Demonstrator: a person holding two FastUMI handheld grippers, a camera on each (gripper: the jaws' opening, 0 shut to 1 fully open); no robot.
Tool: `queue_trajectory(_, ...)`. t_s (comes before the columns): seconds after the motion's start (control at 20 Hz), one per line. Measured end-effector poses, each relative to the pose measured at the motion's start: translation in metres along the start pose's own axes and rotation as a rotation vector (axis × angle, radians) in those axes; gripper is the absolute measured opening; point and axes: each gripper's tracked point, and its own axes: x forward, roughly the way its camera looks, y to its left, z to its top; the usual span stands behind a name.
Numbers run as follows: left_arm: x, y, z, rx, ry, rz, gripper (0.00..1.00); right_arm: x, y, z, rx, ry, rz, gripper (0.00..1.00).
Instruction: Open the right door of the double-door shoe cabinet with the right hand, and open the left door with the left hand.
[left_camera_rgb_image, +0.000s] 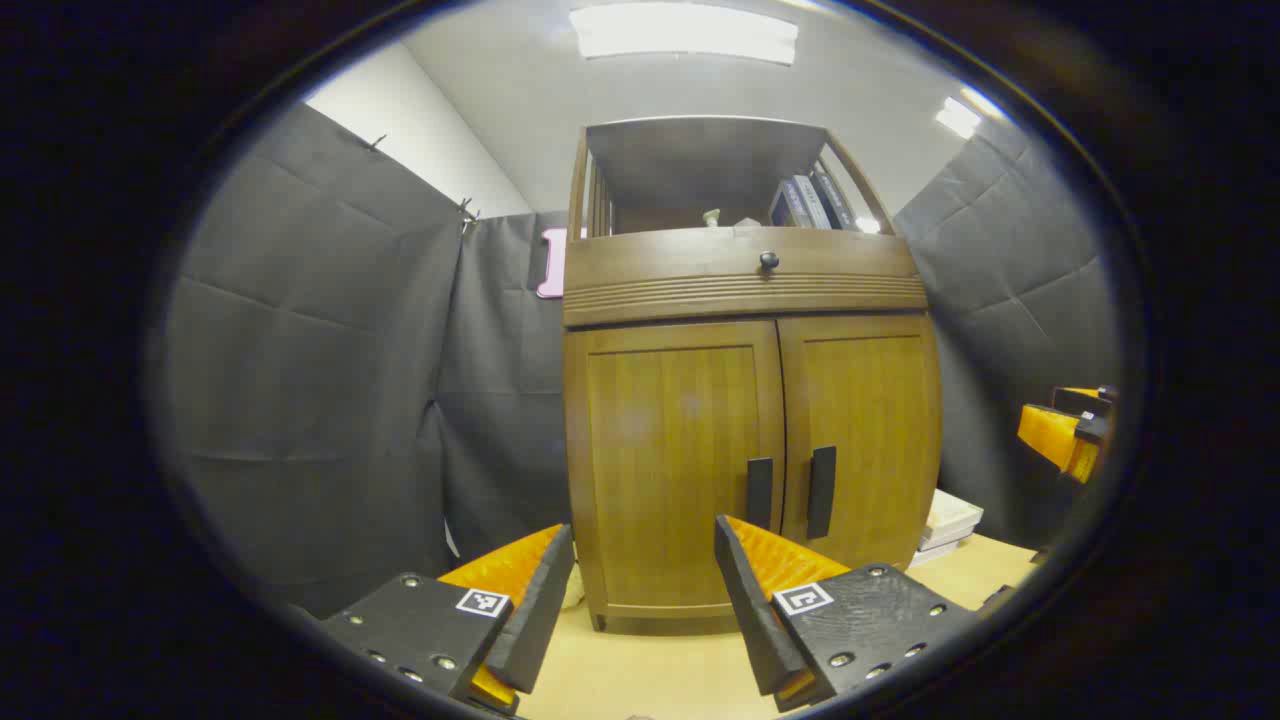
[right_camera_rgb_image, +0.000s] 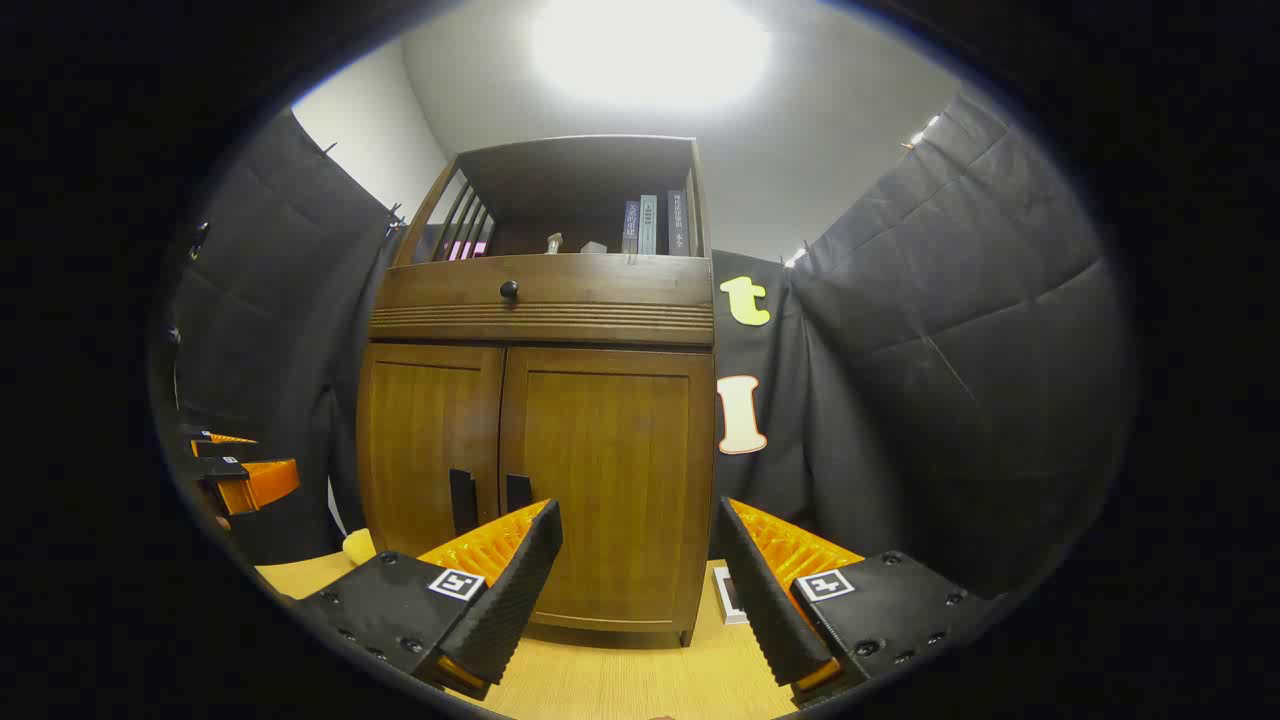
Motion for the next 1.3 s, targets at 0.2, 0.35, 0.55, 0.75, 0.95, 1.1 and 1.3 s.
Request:
queue_trajectory(0.2,-0.004,-0.003,-0.002,0.004,-0.002,-0.007,0.82,-0.002,-0.001,0.0,-0.001,0.009,-0.009,0.97)
queue_trajectory(0.35,-0.006,-0.005,-0.001,0.012,-0.007,-0.01,0.82,-0.003,-0.001,-0.001,-0.002,0.016,-0.011,0.97)
queue_trajectory(0.55,-0.009,-0.008,-0.001,0.014,-0.016,-0.014,0.82,-0.006,0.0,-0.001,-0.002,0.024,-0.011,0.97)
queue_trajectory(0.75,-0.01,-0.003,-0.001,0.0,-0.016,-0.02,0.79,-0.015,0.003,0.0,-0.015,0.018,-0.009,0.98)
queue_trajectory(0.95,-0.019,-0.01,0.002,0.018,-0.038,-0.001,0.82,-0.011,0.011,0.001,-0.004,0.014,0.004,0.97)
queue_trajectory(1.1,-0.019,-0.01,-0.004,0.016,-0.039,0.015,0.8,-0.001,0.024,0.002,0.0,0.009,0.025,0.96)
queue_trajectory(1.3,-0.032,0.0,-0.004,0.028,-0.039,0.06,0.82,0.024,0.046,0.002,-0.001,-0.008,0.066,0.97)
